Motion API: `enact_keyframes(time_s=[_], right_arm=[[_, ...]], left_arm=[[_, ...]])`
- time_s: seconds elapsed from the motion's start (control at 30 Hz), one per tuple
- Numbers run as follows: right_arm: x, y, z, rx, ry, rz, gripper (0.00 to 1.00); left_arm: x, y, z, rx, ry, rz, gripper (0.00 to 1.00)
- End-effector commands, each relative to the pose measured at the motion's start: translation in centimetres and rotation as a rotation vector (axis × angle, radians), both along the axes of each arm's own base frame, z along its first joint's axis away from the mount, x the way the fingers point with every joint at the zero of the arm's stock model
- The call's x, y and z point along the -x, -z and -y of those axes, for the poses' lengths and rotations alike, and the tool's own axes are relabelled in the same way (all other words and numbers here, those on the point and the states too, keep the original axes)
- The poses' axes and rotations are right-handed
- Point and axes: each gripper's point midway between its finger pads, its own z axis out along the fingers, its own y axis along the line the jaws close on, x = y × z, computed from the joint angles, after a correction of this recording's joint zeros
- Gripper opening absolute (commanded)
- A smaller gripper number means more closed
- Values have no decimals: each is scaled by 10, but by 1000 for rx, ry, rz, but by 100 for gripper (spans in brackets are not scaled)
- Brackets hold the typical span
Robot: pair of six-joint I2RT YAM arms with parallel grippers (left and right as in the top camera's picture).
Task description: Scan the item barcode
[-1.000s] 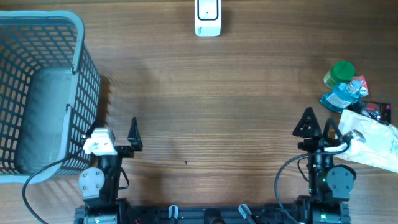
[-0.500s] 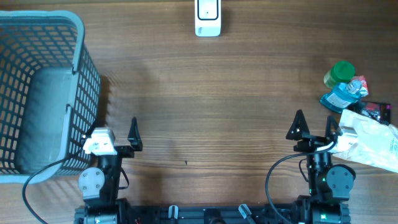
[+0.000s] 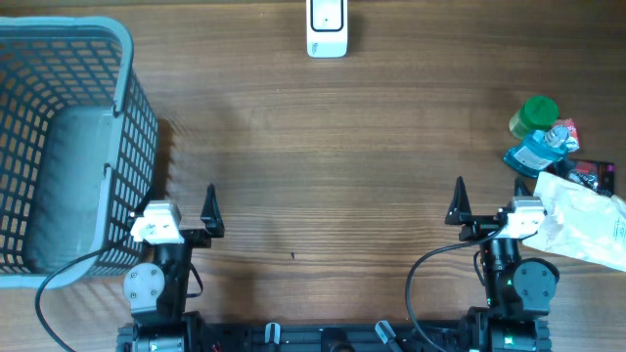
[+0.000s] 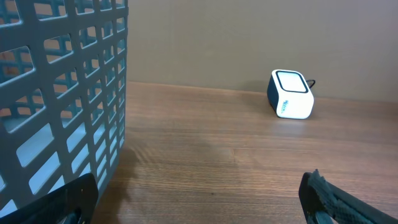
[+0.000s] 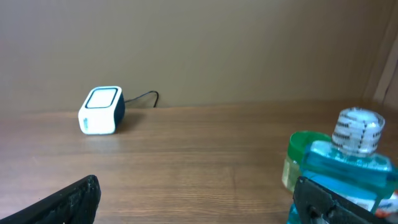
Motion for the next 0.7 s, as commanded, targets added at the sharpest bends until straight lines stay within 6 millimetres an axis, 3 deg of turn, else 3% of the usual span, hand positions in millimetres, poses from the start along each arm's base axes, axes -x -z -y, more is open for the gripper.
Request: enact_keyframes(time_s=[0.0, 0.67], right_arm=[[1, -4, -2, 59, -11, 20, 100], [1, -3, -1, 33, -7, 14, 100]], left_arm=[[1, 1, -1, 13, -9, -5, 100], [1, 1, -1, 13, -8, -5, 100]])
